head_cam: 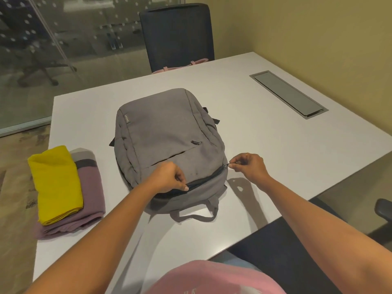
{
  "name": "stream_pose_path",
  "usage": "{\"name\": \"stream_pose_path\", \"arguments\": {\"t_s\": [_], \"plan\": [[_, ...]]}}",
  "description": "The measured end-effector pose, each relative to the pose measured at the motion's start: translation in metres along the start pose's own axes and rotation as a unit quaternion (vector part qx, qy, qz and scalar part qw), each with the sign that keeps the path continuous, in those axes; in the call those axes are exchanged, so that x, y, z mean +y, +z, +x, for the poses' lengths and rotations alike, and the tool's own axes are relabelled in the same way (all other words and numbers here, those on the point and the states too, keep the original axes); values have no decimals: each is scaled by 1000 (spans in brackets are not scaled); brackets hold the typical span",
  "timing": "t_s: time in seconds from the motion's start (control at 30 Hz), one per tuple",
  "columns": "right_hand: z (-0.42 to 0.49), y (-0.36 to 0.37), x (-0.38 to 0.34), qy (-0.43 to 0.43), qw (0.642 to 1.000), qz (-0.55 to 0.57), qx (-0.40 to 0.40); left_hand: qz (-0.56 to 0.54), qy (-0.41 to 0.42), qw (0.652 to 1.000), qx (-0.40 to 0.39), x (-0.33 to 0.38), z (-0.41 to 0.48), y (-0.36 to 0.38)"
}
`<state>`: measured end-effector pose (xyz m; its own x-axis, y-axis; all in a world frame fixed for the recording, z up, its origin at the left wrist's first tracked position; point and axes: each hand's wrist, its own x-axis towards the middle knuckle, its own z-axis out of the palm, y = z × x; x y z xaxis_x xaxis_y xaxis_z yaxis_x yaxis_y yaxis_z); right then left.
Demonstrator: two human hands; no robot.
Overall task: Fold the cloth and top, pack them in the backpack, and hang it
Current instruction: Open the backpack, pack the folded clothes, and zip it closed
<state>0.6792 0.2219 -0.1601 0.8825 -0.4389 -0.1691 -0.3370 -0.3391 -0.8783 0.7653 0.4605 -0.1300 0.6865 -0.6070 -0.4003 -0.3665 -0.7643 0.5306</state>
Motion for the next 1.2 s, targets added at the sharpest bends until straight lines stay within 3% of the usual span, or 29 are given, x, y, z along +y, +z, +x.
{"name": "stream_pose_path", "arguments": {"t_s": [0.1,0.37,0.67,0.87,1.2], "plan": [[-1,-3,2,1,1000,28,4,6,-2,999,-31,16,15,2],[0,-11,5,0,998,68,-5,75,-16,986,146,83,63,23],[18,-11,17,6,997,80,17,-2,-45,997,58,87,85,4],[54,-7,9,26,991,121,52,-67,-44,995,59,77,87,-21],[124,1,3,42,990,109,82,-77,-83,991,72,56,102,-77]]}}
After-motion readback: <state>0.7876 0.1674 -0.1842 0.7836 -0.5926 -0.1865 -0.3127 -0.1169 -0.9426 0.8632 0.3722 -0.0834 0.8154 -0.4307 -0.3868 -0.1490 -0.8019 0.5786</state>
